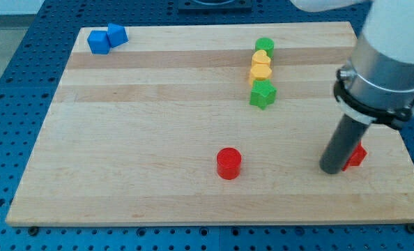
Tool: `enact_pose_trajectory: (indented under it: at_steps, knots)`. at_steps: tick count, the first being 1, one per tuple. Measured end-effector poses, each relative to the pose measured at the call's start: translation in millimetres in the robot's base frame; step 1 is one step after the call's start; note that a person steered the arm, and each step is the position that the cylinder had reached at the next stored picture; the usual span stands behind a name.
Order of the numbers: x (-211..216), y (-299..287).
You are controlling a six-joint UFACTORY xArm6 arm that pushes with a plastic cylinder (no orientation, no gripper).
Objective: Push the red star to the bottom right corner of the board
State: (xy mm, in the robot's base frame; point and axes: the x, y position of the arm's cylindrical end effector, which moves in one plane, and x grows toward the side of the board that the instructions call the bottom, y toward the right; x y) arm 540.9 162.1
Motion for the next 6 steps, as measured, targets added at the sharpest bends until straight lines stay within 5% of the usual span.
enact_pose_trajectory:
  at_steps: [1,3,6]
  knots:
    - [-29.0,-30.6]
    - [-87.3,13.4]
    - [-1.5,38.9]
